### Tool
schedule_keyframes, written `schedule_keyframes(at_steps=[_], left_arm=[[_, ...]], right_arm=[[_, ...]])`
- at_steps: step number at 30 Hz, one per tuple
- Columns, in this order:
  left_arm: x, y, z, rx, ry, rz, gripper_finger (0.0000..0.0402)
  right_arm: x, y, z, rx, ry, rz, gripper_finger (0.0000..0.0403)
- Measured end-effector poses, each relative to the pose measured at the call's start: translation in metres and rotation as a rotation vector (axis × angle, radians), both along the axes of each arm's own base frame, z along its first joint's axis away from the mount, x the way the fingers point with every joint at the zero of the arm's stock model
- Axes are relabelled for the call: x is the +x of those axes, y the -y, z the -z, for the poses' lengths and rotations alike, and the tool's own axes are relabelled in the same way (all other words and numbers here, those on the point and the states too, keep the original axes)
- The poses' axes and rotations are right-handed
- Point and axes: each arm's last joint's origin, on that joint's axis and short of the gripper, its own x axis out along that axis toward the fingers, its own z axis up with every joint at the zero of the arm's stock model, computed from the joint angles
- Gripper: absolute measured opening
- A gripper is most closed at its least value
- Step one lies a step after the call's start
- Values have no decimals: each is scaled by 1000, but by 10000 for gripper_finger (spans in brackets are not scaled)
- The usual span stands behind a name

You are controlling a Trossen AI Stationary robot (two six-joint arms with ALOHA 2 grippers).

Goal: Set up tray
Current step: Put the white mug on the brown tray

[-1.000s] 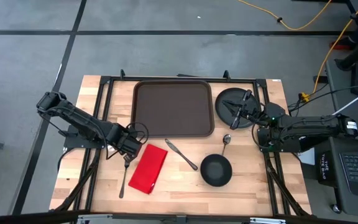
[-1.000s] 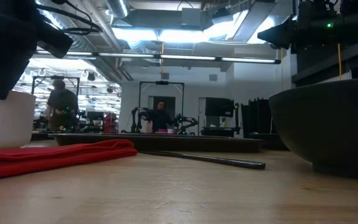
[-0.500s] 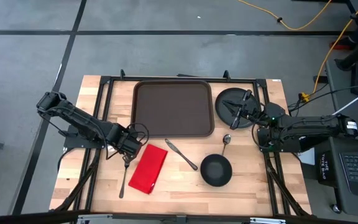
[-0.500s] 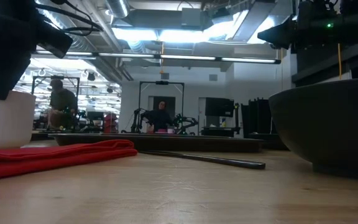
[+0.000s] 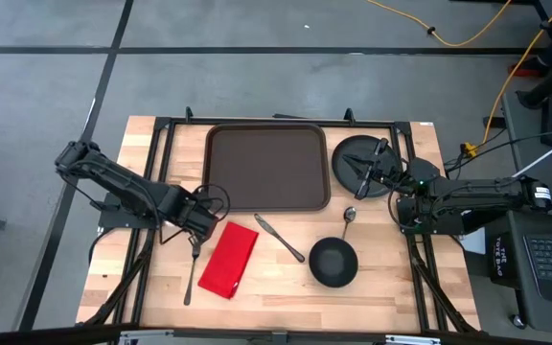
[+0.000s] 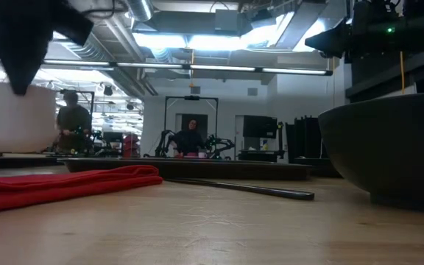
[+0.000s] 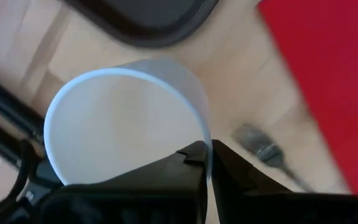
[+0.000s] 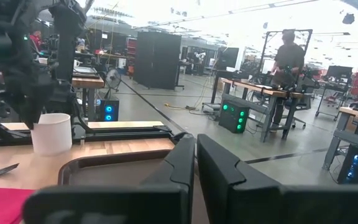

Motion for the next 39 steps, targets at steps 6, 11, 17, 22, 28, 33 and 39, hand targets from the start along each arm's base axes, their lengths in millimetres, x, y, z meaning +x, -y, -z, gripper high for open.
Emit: schedule_keyframes(at_steps=[6,11,17,22,28,33,39], left_arm=[[-8,-4,-25,-21,109,27,2],[-16,-10,-38,-4,190,16,2],[-13,-28,-39,29,180,63,2],[-4,-60,-38,84,149,113,2],[9,-108,-32,42,153,211,2],[15,-148,-28,27,99,220,2],[39,-183,-31,31,59,274,2]], right_arm=[[0,0,0,0,-1,1,26],[0,0,0,-17,-9,3,26],[0,0,-1,-23,4,3,26],[-1,0,-3,-25,25,4,26],[-1,0,-4,-42,22,11,26],[1,0,-3,-50,12,14,26],[1,1,-2,-74,-8,23,26]])
